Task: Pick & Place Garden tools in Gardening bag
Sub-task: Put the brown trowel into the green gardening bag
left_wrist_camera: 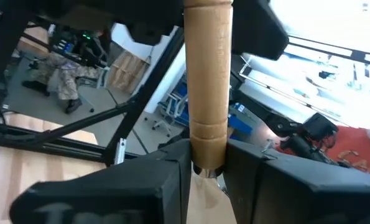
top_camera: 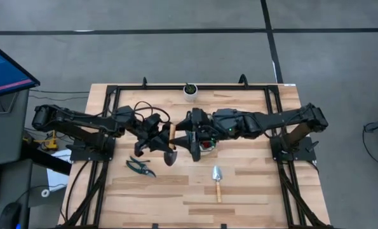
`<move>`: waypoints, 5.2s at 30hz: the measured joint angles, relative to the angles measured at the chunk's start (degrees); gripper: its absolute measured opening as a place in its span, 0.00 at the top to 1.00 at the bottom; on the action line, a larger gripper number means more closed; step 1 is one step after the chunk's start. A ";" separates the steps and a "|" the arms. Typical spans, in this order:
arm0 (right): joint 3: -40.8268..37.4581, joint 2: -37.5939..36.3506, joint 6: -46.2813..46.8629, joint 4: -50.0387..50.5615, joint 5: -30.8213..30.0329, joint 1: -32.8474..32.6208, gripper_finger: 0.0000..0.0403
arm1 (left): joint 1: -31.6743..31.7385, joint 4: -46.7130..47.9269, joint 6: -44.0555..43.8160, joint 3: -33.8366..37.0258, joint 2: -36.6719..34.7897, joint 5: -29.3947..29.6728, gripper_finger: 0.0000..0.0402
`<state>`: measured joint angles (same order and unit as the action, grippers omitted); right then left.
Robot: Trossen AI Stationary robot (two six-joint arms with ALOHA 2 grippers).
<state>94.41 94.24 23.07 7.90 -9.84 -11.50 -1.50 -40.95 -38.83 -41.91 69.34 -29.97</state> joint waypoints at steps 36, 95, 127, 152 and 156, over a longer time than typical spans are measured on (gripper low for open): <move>-0.04 0.04 -2.23 5.59 2.92 -0.83 0.86 | 2.19 0.64 4.89 0.00 0.02 5.05 0.61; 0.02 -10.23 -2.91 9.02 -24.76 -9.83 0.71 | 25.66 -3.40 27.58 6.82 9.34 5.80 0.90; 0.00 -8.70 0.37 3.58 -26.23 -9.91 0.73 | 15.12 -32.95 12.90 12.72 23.34 53.36 0.90; 0.00 -8.68 0.56 2.66 -26.17 -10.65 0.73 | 9.62 -32.57 6.79 9.90 34.48 61.22 0.90; 0.00 -8.68 0.53 2.69 -26.08 -11.04 0.73 | 9.37 -32.55 6.69 9.77 34.86 61.21 0.90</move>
<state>94.41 85.56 23.61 10.59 -35.92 -22.55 7.86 -73.49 -32.14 -32.14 104.20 31.24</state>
